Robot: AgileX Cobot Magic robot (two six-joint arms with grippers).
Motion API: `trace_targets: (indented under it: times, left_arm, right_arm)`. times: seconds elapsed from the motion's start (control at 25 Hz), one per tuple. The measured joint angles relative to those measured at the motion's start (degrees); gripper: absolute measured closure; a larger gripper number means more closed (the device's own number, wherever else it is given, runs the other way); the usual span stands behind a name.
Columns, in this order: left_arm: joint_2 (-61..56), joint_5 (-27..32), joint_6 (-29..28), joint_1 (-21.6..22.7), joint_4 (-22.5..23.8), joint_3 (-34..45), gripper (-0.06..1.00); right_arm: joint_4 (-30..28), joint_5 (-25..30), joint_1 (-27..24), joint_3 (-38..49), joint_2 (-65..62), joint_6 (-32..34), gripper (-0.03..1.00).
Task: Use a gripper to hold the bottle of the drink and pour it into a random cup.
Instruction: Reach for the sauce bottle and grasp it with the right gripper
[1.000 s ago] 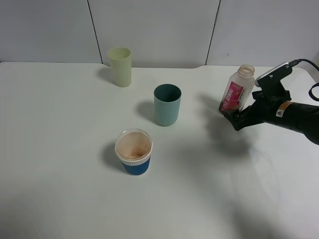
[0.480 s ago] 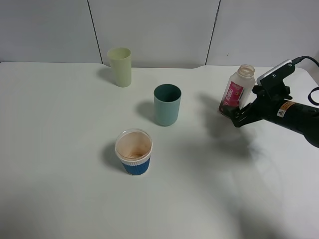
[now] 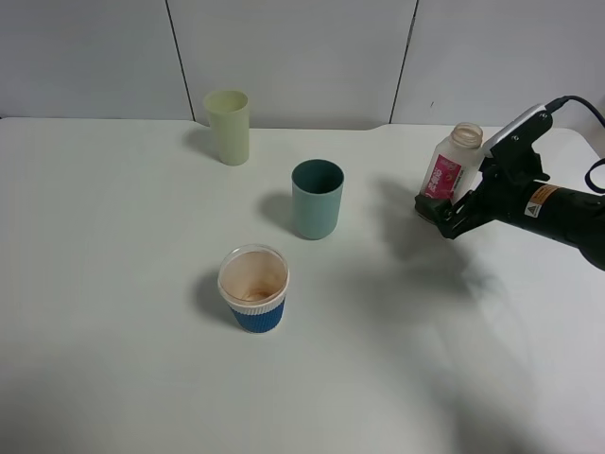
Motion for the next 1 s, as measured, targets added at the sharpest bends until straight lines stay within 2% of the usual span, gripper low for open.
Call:
trace_targets:
  times: [0.32, 0.72, 1.0]
  left_arm:
    - [0.0, 0.0, 0.0, 0.0, 0.0, 0.0, 0.01]
    - [0.0, 0.0, 0.0, 0.0, 0.0, 0.0, 0.01]
    - [0.0, 0.0, 0.0, 0.0, 0.0, 0.0, 0.01]
  right_arm:
    - [-0.5, 0.0, -3.8, 0.0, 0.0, 5.6, -0.02]
    - [-4.5, 0.0, -4.0, -1.1, 0.0, 6.1, -0.02]
    - [-6.1, 1.1, -4.0, -2.6, 0.0, 9.3, -0.02]
